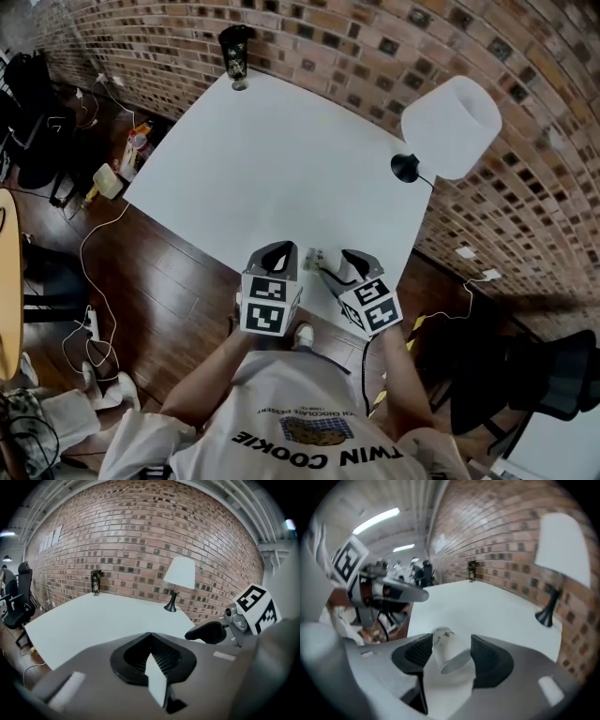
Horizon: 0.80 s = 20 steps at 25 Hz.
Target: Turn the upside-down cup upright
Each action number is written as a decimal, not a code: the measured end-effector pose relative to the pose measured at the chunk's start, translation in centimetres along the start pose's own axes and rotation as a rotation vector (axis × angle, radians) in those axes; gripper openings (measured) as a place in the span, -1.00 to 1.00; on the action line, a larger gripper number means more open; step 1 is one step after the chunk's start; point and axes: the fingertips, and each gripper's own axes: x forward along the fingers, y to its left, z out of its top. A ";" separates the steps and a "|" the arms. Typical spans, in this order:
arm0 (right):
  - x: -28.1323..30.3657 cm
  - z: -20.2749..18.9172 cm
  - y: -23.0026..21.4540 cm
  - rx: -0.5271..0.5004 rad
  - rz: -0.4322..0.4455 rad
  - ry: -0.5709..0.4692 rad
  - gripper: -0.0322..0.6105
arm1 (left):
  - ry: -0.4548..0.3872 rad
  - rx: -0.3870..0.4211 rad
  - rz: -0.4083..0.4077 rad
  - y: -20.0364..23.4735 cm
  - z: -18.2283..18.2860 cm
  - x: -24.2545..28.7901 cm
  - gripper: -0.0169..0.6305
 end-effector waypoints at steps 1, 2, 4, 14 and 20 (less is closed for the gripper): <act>0.4 0.2 0.9 -0.129 0.004 0.061 -0.12 | -0.002 -0.004 0.002 0.1 0.0 -0.1 -0.93; 0.9 0.3 1.7 -0.233 0.013 0.116 -0.11 | -0.003 -0.008 0.004 0.2 0.0 -0.1 -0.93; 1.8 0.4 2.9 -0.357 0.042 0.205 -0.10 | -0.007 -0.012 0.009 0.4 0.0 -0.4 -0.93; 5.6 -0.4 5.2 -0.609 0.164 0.503 -0.10 | -0.020 -0.037 0.054 2.7 -0.3 -1.8 -0.93; 7.1 -1.5 4.9 -0.726 0.154 0.606 -0.10 | -0.019 -0.059 0.072 3.6 -1.1 -2.5 -0.93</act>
